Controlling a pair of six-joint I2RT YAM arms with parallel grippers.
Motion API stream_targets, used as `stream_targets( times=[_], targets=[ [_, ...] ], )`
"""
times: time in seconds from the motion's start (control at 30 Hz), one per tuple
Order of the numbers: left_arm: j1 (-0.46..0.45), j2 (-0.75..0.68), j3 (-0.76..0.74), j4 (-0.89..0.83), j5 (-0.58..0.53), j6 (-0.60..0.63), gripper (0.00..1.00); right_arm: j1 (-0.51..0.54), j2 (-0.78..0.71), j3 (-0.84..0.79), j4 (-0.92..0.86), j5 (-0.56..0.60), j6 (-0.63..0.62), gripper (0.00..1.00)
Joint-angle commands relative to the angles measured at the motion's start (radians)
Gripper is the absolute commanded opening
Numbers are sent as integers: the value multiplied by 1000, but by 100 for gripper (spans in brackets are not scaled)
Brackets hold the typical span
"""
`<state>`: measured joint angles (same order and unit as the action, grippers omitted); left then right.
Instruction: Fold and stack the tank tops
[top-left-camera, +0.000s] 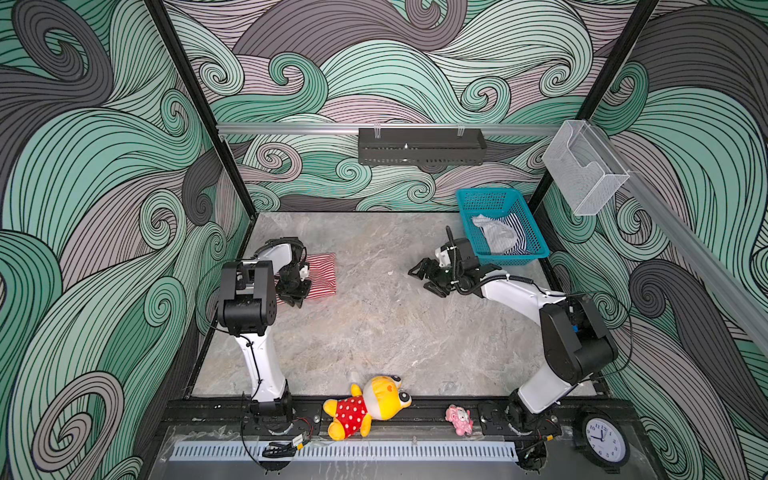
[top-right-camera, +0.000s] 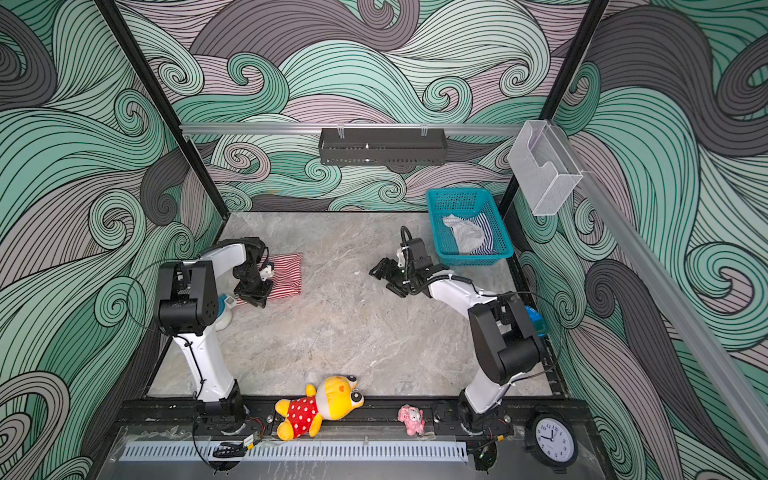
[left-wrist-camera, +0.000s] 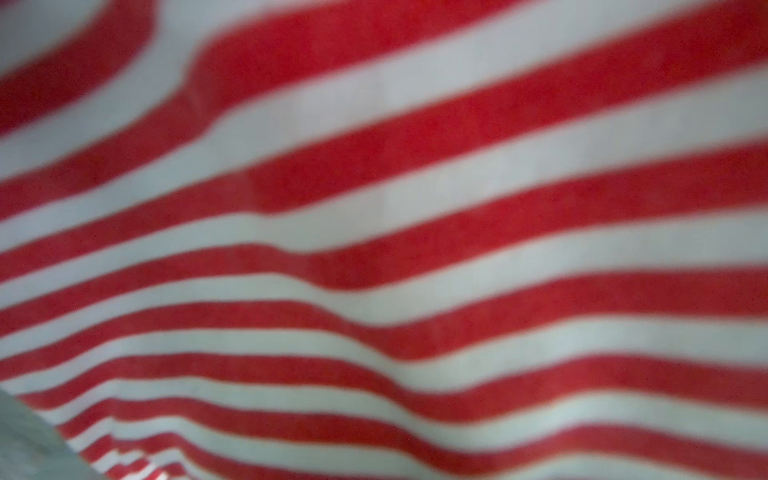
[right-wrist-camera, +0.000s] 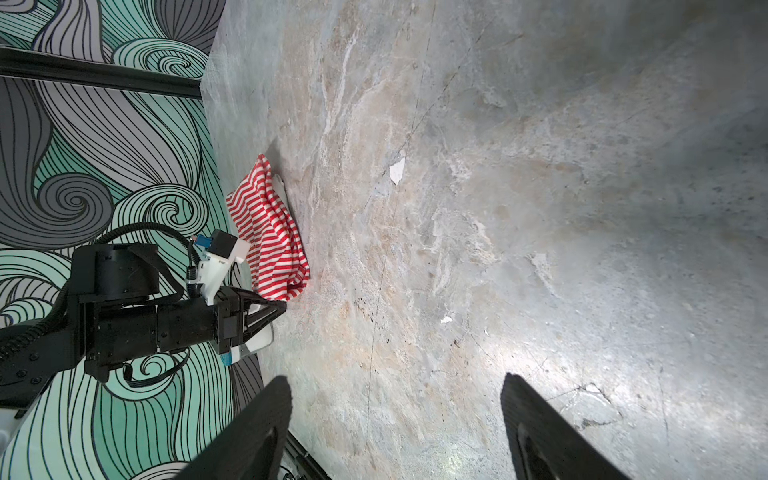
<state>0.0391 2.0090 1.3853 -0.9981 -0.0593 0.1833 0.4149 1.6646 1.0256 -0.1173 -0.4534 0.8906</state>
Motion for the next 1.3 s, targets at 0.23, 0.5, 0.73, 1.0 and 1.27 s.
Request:
stream_targets(
  times=[0.23, 0.5, 0.73, 1.0, 1.27],
  targets=[
    [25, 91, 101, -5, -77, -33, 27, -18, -27, 6, -50, 22, -25, 80],
    [67, 89, 133, -22, -118, -52, 27, -53, -54, 4, -64, 28, -38, 81],
    [57, 83, 121, -26, -10, -44, 26, -96, -63, 63, -171, 75, -110, 81],
    [54, 56, 119, -69, 93, -37, 26, -239, -6, 345, -505, 201, -324, 89],
    [2, -224, -7, -76, 229, -4, 33, -374, 282, 785, -793, 509, -462, 99]
  ],
)
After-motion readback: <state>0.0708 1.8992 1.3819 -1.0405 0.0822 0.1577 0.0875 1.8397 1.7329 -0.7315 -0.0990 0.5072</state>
